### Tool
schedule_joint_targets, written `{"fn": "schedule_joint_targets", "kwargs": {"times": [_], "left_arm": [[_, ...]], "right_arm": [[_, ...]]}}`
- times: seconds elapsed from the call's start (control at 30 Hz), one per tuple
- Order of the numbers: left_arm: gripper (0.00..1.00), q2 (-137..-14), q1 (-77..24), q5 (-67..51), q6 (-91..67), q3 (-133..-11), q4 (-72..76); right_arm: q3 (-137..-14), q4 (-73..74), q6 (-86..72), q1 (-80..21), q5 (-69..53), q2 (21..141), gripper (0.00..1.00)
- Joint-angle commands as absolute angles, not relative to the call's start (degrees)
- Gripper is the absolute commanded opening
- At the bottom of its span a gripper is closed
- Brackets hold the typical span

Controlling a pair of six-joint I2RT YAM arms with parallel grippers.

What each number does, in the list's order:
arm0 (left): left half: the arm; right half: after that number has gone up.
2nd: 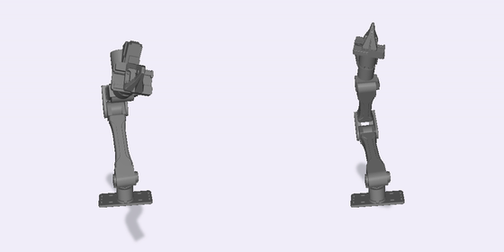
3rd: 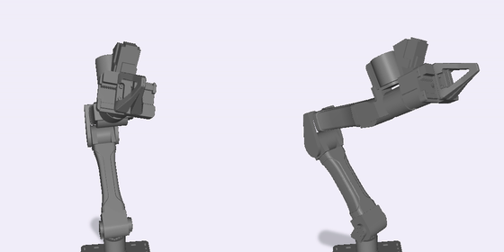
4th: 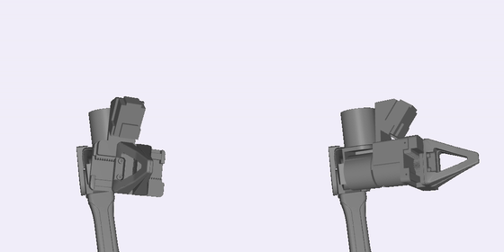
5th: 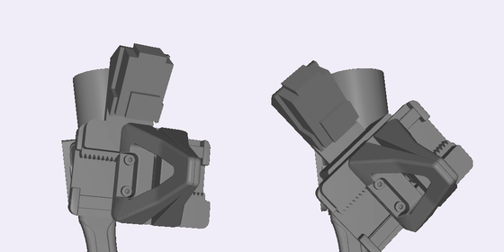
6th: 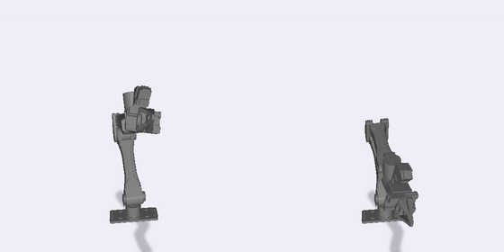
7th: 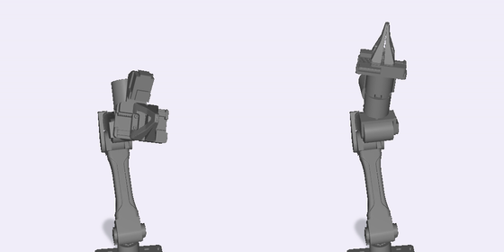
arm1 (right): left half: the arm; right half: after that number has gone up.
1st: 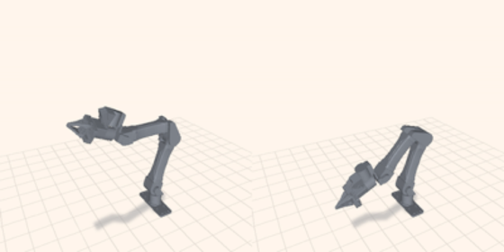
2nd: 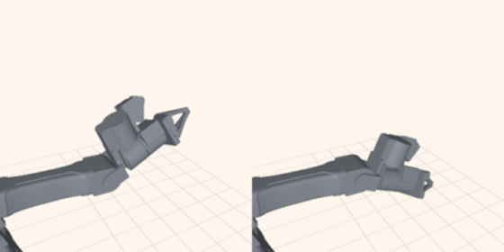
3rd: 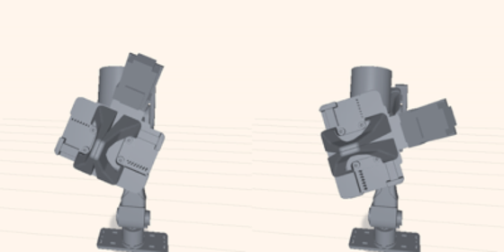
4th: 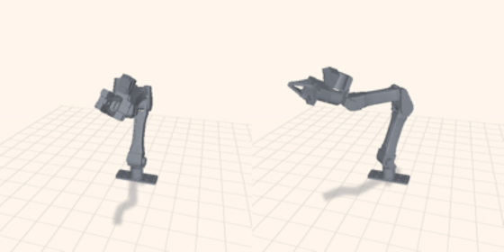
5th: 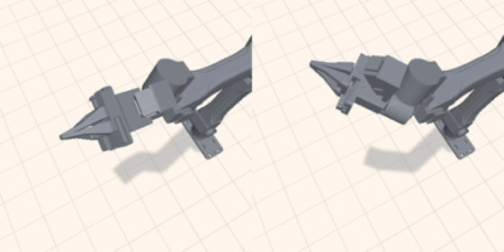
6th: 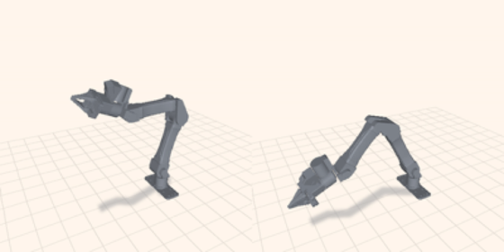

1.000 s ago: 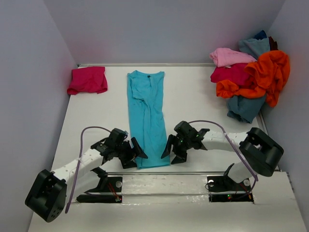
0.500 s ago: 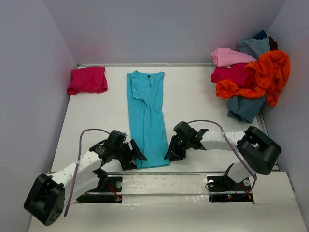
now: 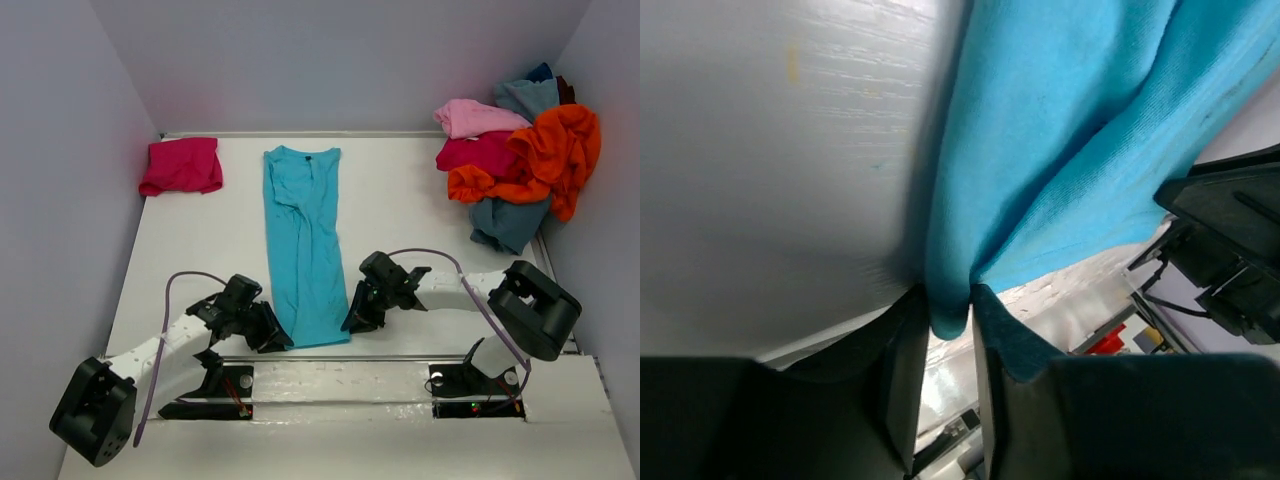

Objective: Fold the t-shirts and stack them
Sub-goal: Fold the tshirt

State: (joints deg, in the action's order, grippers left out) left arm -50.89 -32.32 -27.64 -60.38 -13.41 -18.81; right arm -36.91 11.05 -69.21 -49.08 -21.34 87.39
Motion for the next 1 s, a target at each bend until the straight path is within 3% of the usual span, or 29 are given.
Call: {"fn": "schedule_joint_targets", "kwargs": {"times": [0.0,0.3,0.57,0.97], "left_arm": [[0.35,-51.59,-32.61,-25.31,-59.24,-11.60,-21.10],[0.34,-52.21,-32.61,-25.58,-59.06,-12.04,-19.69],[0.50,-53.44,-32.61,-24.08,-57.31,-13.80,-21.71],[0.49,-45.09,-32.61,-24.52,-61.52,-10.28,-25.05]], "right_arm": [[-35.86,10.11,-69.08,-48.87,-20.83,87.10,0.29],[-36.04,10.46,-69.08,-48.87,-20.74,87.10,0.29],[-36.21,9.93,-68.73,-48.87,-21.53,87.80,0.30],[-34.63,7.30,-68.82,-48.87,-22.85,88.50,0.28]]}}
